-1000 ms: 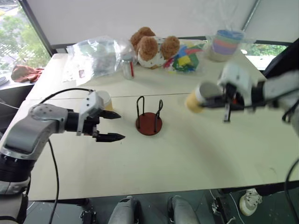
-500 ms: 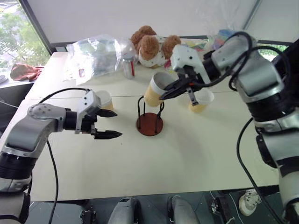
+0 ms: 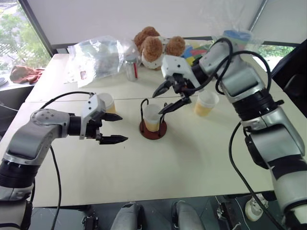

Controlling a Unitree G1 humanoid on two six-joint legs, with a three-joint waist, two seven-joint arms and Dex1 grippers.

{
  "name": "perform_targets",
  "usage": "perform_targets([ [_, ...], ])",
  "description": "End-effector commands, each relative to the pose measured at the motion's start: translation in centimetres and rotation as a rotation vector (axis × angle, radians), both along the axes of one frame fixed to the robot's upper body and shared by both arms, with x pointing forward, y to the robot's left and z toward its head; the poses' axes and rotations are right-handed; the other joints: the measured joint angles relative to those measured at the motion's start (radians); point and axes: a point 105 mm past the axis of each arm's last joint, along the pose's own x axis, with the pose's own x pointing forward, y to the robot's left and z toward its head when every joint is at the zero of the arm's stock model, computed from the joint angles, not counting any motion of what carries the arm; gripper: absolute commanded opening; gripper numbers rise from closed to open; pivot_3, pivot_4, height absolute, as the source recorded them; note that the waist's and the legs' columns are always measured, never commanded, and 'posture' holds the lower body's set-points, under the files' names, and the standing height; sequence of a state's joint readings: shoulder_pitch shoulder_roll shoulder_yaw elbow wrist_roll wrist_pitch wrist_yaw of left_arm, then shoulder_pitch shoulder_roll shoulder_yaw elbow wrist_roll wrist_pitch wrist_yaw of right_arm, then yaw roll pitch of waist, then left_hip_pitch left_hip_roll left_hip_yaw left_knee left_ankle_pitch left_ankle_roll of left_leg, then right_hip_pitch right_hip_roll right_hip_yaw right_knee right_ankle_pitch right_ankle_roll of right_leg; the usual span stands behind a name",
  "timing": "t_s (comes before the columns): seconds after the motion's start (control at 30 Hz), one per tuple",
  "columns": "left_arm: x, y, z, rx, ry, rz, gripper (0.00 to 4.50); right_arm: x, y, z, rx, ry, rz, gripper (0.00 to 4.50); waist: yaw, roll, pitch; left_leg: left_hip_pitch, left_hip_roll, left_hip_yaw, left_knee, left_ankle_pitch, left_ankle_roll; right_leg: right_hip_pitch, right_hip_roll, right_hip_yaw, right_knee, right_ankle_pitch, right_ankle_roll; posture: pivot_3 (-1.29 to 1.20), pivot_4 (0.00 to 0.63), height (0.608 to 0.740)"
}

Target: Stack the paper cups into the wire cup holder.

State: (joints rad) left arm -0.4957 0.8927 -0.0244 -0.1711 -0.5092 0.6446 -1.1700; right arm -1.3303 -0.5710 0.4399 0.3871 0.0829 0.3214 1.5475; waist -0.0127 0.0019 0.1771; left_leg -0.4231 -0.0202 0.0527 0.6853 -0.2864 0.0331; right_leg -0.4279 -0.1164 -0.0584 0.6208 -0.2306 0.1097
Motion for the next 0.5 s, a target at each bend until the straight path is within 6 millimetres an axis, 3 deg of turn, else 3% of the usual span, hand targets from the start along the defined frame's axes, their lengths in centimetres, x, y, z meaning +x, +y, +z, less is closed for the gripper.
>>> perform_targets([
  [0.03,-0.2,-0.1,1.0,-0.012,-0.042,-0.007,4.5,0.0,-1.9,3.7,0.076,-0.093,-0.057,2.74,0.002,0.0,0.0,0.0,0.0,0.0,0.0,0.0,0.0,0.0,0.0,0.0,0.0,0.0,0.0,0.0,0.15,0.74],
  [0.17,-0.3,-0.1,2.2,-0.05,-0.048,-0.014,4.5,1.4,-7.4,3.9,0.089,-0.126,-0.273,2.74,0.009,0.0,0.0,0.0,0.0,0.0,0.0,0.0,0.0,0.0,0.0,0.0,0.0,0.0,0.0,0.0,0.15,0.74],
  [0.3,-0.8,-0.6,3.4,-0.078,-0.048,-0.048,4.5,3.3,-13.6,0.3,0.025,-0.125,-0.522,2.74,0.002,-0.001,-0.001,0.0,0.0,0.0,0.0,0.0,0.0,0.001,0.0,0.0,-0.001,0.0,0.0,0.0,0.15,0.74],
  [0.4,-0.6,-0.9,3.9,-0.081,-0.057,-0.06,4.5,4.0,-16.0,-2.5,-0.013,-0.104,-0.609,2.74,-0.005,-0.001,0.0,0.001,0.0,0.002,0.0,0.0,0.0,0.001,-0.001,0.001,-0.001,0.0,0.0,0.0,0.15,0.74],
  [0.5,-0.1,-0.7,4.0,-0.075,-0.061,-0.054,4.5,4.6,-16.9,-3.8,-0.035,-0.104,-0.641,2.74,-0.01,0.002,0.001,0.003,0.001,0.004,0.0,0.0,-0.001,0.0,-0.001,0.001,0.001,0.0,0.0,0.0,0.15,0.74],
])
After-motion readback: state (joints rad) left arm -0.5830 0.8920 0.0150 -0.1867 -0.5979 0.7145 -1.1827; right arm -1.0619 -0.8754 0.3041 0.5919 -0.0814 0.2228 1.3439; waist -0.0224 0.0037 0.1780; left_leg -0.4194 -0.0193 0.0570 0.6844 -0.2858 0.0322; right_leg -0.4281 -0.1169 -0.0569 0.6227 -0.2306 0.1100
